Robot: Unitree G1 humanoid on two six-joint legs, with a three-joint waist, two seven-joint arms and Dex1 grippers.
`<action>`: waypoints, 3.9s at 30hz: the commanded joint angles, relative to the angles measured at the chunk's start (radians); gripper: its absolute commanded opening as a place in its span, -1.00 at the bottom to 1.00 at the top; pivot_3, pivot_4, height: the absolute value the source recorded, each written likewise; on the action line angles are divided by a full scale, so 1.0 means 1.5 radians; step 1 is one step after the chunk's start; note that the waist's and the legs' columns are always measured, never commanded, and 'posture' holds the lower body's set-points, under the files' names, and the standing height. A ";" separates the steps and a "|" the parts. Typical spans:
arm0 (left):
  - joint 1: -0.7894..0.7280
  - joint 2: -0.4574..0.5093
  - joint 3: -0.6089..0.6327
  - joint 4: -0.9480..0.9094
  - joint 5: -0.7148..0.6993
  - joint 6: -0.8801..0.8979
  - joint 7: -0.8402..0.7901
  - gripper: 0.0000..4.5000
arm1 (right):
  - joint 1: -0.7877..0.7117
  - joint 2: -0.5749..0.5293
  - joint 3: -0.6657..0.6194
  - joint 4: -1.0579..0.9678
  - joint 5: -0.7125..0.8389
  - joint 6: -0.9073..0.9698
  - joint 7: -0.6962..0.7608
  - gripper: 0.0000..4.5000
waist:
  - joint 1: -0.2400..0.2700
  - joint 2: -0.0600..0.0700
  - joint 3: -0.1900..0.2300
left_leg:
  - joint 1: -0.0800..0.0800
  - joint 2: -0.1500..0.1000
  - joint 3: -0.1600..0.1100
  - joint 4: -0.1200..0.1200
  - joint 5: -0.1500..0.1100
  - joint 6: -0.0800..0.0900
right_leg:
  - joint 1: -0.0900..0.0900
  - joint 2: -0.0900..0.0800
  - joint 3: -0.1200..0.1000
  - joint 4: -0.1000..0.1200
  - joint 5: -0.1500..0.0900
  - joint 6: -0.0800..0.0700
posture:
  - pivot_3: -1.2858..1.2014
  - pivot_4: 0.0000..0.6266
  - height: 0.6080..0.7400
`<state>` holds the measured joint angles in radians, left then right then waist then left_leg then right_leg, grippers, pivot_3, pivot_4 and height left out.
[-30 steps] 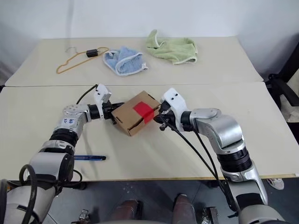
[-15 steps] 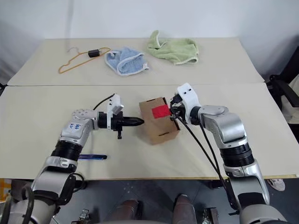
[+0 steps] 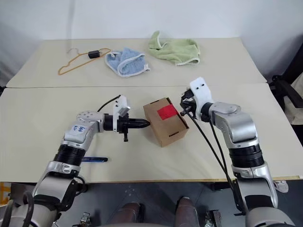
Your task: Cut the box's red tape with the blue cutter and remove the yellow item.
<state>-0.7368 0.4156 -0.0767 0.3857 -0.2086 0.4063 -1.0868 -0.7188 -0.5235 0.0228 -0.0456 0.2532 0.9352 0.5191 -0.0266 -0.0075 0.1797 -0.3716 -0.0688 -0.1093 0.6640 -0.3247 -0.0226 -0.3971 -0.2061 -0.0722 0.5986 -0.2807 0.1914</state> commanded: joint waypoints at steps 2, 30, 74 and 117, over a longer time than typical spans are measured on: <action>-0.034 0.030 0.062 0.078 0.009 -0.077 0.076 -0.99 | 0.028 -0.019 -0.059 -0.045 -0.002 0.002 -0.031 -1.00 | 0.001 0.000 0.000 | 0.000 0.000 0.000 0.000 0.000 0.000 | 0.000 0.000 0.000 0.000 0.000 0.000 | 0.03 -0.52 1.00; -0.269 -0.107 0.064 0.531 0.072 -0.311 0.004 -0.99 | 0.183 -0.102 -0.021 -0.332 0.180 0.264 -0.002 -1.00 | 0.018 -0.003 0.001 | 0.000 0.000 0.004 0.002 -0.001 0.003 | 0.002 0.000 0.002 -0.005 0.005 0.002 | 0.03 -0.52 1.00; -0.136 0.234 0.073 0.328 0.061 -0.197 -0.192 0.98 | 0.318 -0.282 -0.207 -0.258 0.204 -0.043 0.201 1.00 | 0.016 -0.003 0.002 | 0.001 0.000 0.005 0.002 -0.001 0.003 | 0.002 0.001 0.003 -0.005 0.005 0.002 | 0.03 -0.52 1.00; 0.310 0.411 0.026 0.118 -0.150 -0.561 -0.336 0.98 | 0.252 -0.222 0.010 -0.401 0.315 -0.080 0.273 1.00 | 0.020 -0.003 0.002 | 0.001 0.006 0.007 0.002 -0.002 0.002 | 0.001 0.006 0.005 -0.005 0.007 -0.001 | 0.03 -0.52 1.00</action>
<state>-0.2524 1.0430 -0.0490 0.5361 -0.4610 -0.3970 -1.5022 -0.3326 -0.8591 0.0411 -0.6350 0.7299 0.8343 0.9308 0.0040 -0.0120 0.1827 -0.3695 -0.0592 -0.0980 0.6667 -0.3274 -0.0193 -0.3962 -0.1969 -0.0646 0.5912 -0.2706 0.1894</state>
